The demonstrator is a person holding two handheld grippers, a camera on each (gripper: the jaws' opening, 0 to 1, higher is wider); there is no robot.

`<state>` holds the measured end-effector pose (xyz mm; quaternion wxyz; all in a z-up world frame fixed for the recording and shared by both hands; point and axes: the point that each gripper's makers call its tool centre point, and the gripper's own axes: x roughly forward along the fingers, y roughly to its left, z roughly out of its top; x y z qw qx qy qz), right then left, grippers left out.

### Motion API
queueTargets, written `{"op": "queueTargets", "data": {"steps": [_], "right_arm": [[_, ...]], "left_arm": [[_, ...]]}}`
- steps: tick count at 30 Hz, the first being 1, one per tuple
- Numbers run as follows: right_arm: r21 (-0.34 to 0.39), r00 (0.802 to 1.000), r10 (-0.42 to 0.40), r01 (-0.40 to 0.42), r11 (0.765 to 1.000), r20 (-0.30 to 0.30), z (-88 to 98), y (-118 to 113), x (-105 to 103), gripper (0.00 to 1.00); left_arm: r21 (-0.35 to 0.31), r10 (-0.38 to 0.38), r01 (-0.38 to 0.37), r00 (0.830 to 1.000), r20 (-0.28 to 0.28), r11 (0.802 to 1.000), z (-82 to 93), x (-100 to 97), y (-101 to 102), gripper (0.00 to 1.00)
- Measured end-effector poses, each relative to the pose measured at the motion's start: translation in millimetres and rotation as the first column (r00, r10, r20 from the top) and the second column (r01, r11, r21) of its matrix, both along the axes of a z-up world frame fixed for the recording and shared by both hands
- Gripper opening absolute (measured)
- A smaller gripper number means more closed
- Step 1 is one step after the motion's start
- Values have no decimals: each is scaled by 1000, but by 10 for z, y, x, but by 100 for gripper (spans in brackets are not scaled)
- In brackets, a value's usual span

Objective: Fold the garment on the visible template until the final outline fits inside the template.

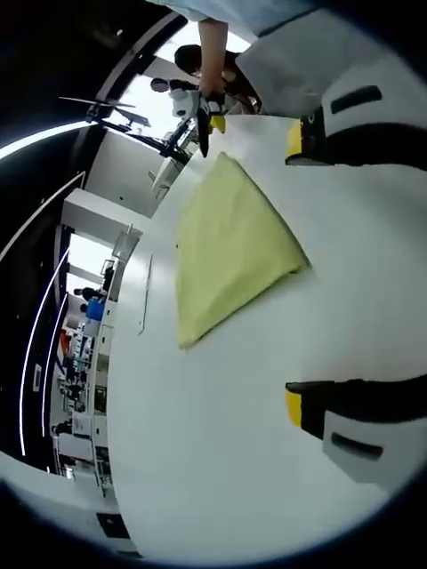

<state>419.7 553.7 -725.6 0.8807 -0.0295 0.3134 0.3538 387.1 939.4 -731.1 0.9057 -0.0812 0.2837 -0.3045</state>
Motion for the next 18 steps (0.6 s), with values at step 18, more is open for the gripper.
{"op": "queueTargets", "data": {"steps": [18], "right_arm": [[27,1000,-1,1,1000,0,76,98,-138,100]], "left_arm": [[-13,0,0,1000,13,1000,85,-127,-55,95]]}}
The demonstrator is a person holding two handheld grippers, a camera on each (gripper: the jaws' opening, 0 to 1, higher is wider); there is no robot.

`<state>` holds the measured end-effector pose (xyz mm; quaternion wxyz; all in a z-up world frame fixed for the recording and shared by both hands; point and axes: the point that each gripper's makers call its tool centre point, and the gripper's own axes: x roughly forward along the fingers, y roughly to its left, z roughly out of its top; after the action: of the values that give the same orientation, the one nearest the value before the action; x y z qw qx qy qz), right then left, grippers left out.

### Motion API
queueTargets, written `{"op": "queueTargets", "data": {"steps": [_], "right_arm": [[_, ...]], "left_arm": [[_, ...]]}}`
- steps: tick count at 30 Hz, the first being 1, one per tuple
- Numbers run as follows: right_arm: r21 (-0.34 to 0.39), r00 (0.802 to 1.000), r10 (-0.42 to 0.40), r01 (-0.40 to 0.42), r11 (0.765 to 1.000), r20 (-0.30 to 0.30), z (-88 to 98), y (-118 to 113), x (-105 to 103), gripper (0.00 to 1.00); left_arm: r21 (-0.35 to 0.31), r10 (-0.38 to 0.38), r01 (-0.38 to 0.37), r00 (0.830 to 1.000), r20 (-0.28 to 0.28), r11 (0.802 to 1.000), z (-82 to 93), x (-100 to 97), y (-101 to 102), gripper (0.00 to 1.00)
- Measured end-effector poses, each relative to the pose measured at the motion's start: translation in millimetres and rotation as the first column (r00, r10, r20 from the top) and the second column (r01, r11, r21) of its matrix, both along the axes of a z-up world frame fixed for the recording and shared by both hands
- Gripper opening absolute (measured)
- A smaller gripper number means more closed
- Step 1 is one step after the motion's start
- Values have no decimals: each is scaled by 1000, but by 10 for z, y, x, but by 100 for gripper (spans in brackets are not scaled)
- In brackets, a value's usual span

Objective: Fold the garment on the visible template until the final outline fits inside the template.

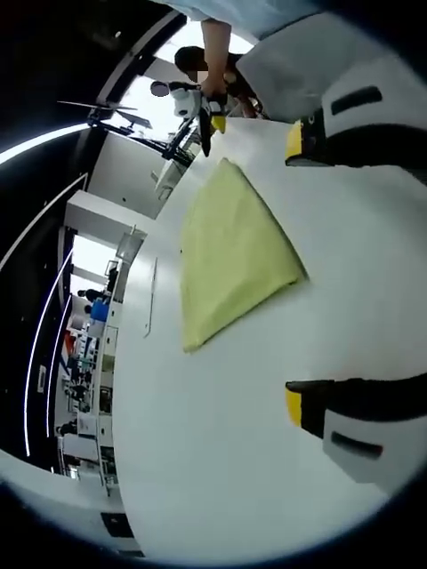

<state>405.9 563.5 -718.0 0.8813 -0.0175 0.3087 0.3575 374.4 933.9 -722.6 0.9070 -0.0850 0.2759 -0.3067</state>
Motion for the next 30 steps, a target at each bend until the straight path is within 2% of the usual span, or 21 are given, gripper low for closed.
{"op": "queueTargets", "data": {"steps": [12,17,30], "right_arm": [[27,1000,27,-27,999,9,24,114,30,99],[51,1000,7,-8,999,14,58,112,51,99],[59,999,28,-29,998,27,99,198,14,98]], "left_arm": [[-9,6,-6,1000,-9,1000,4,-30,11,92],[-20,22,-22,1000,3,1000,33,-16,12,90],[-56,58,-56,997,47,997,149,-57,-36,89]]}}
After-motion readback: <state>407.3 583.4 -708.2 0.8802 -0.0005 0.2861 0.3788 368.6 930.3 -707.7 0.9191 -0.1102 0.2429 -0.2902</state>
